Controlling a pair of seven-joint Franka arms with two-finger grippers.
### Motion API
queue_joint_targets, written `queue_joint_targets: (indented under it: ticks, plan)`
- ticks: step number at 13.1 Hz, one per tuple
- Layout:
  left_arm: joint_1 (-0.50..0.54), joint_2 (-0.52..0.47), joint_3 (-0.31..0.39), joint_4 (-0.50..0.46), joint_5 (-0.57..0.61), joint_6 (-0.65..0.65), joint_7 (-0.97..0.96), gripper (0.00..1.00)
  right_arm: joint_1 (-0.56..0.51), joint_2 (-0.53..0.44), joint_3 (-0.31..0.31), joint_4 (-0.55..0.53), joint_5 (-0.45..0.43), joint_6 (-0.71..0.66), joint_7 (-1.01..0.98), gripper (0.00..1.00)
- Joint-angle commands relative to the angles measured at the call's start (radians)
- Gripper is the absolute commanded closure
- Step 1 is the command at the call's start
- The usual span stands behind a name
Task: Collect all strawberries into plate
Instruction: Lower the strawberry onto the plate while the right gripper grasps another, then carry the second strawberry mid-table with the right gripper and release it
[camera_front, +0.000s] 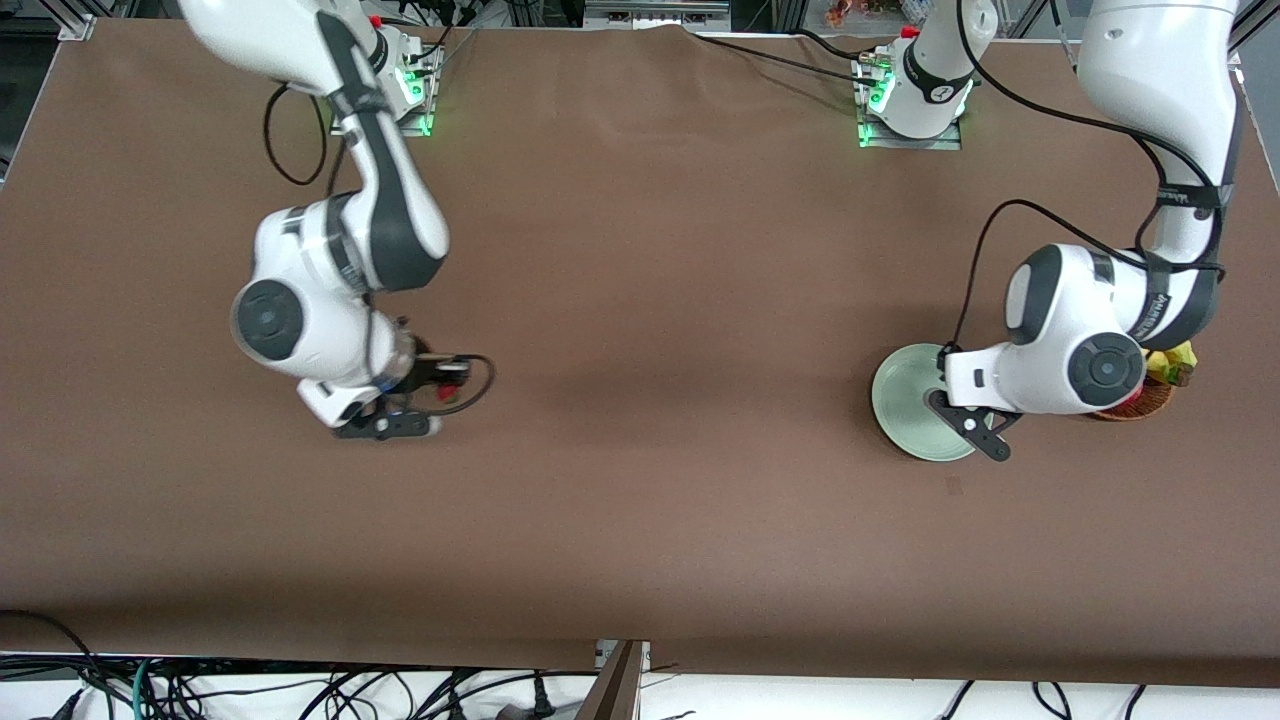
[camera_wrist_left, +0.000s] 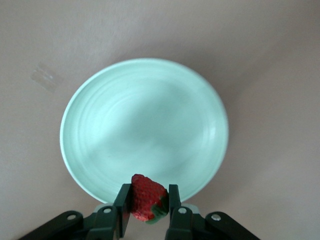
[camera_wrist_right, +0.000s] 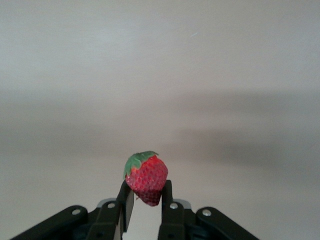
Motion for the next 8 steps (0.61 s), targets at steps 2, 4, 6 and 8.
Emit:
queue_joint_targets:
  ticks: [2, 4, 6, 8]
  plan:
    - [0.017, 0.108, -0.017, -0.001, 0.040, 0.132, 0.193, 0.95, 0.193, 0.086, -0.004, 0.081, 0.037, 0.069, 0.440, 0.84]
    - [0.018, 0.110, -0.017, -0.004, 0.042, 0.141, 0.209, 0.60, 0.251, 0.163, 0.048, 0.140, 0.083, 0.176, 0.643, 0.83]
    - [0.017, 0.104, -0.017, -0.001, 0.042, 0.137, 0.242, 0.00, 0.273, 0.233, 0.154, 0.160, 0.082, 0.355, 0.813, 0.78]
    - [0.015, 0.056, -0.022, -0.001, 0.042, 0.129, 0.305, 0.00, 0.328, 0.312, 0.190, 0.160, 0.080, 0.564, 0.962, 0.68]
